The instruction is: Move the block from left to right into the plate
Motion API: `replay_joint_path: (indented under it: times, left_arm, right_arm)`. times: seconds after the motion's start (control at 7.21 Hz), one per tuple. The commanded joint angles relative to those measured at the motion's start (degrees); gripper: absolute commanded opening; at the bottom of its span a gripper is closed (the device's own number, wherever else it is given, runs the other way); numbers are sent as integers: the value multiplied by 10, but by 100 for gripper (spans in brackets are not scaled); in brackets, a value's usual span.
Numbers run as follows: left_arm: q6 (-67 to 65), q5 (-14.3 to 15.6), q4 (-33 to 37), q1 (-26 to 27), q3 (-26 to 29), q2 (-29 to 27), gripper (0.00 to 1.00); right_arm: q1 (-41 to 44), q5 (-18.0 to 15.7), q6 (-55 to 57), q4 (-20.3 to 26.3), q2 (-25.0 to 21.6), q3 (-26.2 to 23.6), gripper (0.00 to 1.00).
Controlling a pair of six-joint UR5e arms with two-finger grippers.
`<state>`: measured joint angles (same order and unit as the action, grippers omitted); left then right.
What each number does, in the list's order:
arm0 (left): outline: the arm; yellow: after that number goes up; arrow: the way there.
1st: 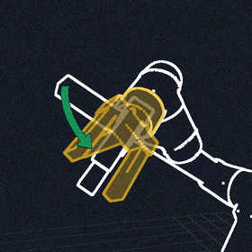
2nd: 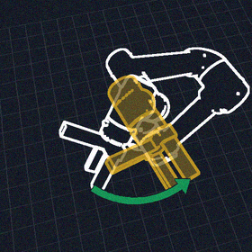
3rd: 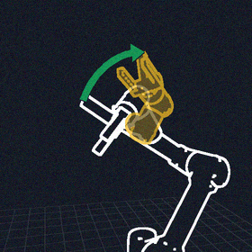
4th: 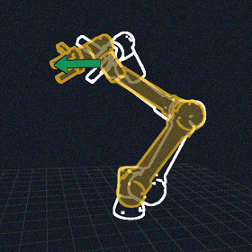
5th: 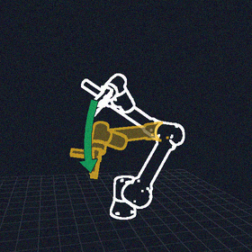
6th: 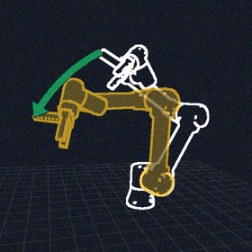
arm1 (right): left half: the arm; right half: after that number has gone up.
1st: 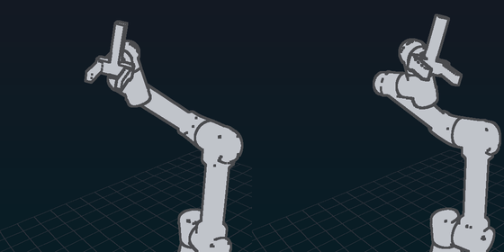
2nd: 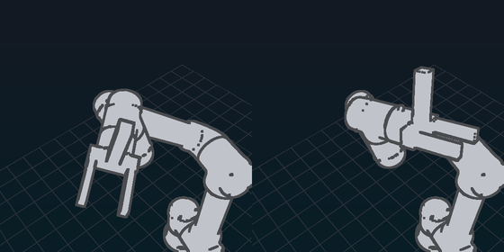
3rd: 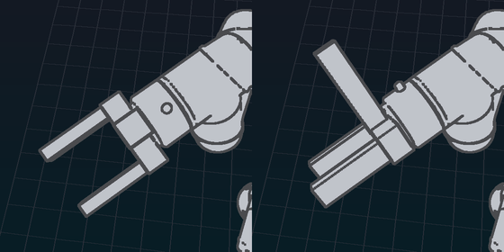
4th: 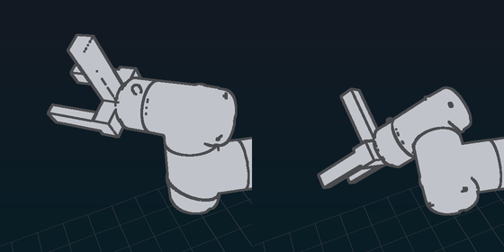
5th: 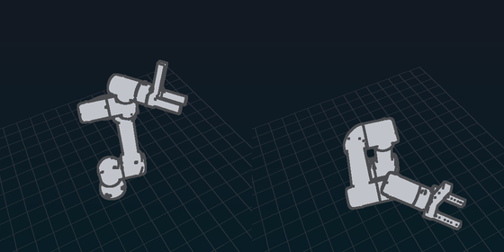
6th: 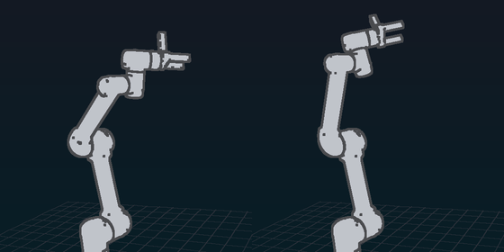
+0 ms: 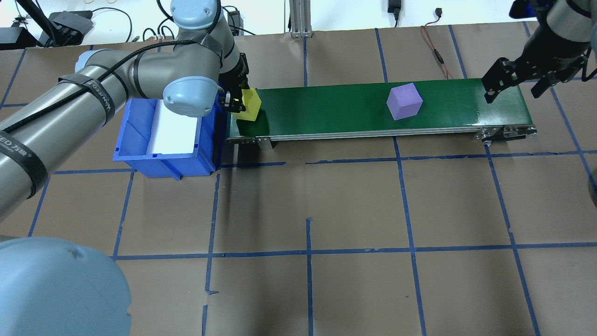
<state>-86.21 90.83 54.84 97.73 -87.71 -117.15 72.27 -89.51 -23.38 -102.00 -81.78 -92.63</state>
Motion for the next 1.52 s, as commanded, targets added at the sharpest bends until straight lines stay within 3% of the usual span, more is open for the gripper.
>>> replay_joint_path:
  times: [0.0,0.28,0.55,0.69,0.83,0.97,1.25,1.39]
  left_arm:
    - [24,8,-2,0,12,8,100]
    - [100,8,11,-5,19,29,100]
    - [278,30,109,-18,4,89,100]
    - [418,47,151,-51,4,124,100]
    - [542,45,208,-94,3,162,100]
    - [639,47,257,-126,-4,203,100]
    - [762,50,336,-152,-23,262,100]
    - [805,51,338,-150,-34,271,100]
  right_arm:
    - [-14,37,-32,-20,64,34,100]
    - [-13,36,-48,-34,79,35,100]
    - [-14,37,-66,-78,119,34,100]
    - [-14,38,-64,-79,119,33,100]
    - [-14,49,-66,-79,124,30,100]
    - [-14,84,-73,-85,145,30,100]
    - [-14,87,-127,-107,167,38,100]
    - [-14,88,-132,-128,177,41,100]
